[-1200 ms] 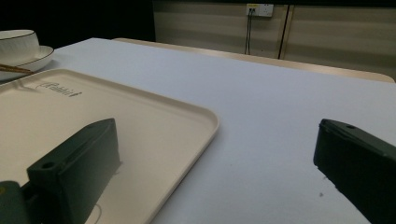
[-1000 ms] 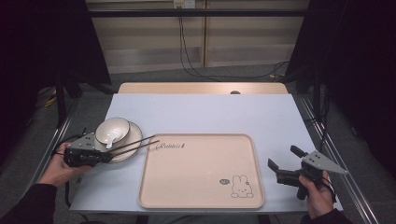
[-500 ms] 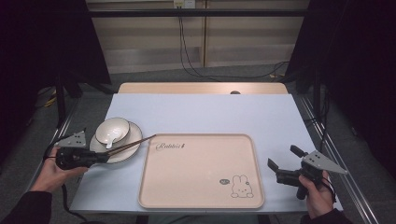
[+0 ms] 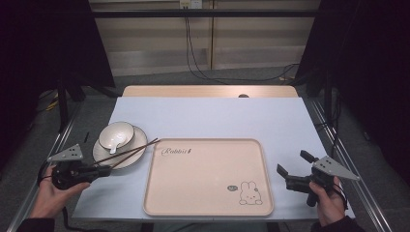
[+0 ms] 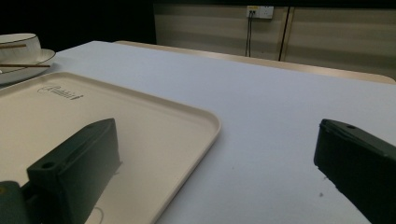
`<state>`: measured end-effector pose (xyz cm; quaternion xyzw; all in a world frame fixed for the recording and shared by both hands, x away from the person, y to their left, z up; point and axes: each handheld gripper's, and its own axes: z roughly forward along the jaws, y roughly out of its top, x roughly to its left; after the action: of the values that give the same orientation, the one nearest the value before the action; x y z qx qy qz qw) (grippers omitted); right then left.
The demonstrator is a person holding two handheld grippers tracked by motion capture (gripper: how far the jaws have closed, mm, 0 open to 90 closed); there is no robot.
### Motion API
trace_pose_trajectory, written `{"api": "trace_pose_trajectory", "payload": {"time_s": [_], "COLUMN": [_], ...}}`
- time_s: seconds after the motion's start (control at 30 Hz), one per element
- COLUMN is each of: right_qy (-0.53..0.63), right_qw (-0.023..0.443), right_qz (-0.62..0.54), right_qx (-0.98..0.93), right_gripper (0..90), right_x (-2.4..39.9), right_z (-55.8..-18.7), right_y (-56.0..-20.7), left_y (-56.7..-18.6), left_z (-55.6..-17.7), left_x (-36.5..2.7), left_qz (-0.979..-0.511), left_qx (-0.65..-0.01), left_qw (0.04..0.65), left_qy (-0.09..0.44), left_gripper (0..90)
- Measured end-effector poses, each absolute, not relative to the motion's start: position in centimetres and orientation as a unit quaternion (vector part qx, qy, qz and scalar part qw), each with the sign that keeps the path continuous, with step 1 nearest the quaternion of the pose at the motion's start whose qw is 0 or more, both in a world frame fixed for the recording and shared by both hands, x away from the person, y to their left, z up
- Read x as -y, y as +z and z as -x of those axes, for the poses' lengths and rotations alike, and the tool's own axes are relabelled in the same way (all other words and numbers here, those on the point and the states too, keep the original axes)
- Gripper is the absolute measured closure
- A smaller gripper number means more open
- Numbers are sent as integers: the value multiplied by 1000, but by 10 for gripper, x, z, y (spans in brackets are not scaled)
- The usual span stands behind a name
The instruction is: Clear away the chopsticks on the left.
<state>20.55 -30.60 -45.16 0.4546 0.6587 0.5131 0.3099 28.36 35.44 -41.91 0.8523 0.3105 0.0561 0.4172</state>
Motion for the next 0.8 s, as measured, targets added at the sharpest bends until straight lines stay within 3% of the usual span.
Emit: {"api": "trace_pose_trajectory", "payload": {"time_s": [0.37, 0.8], "right_qy": [514, 514], "right_qw": [312, 310], "right_qz": [-452, -451], "right_qx": [-659, -660], "right_gripper": [0, 0], "right_x": [305, 305], "right_z": [-206, -206], "right_y": [-452, -452], "left_y": [-414, -415], "left_z": [-243, -232], "left_x": [-322, -268], "left_qz": [-808, -783], "left_qx": [-386, -436], "left_qw": [441, 440], "left_qy": [61, 56], "left_gripper": [846, 845]}}
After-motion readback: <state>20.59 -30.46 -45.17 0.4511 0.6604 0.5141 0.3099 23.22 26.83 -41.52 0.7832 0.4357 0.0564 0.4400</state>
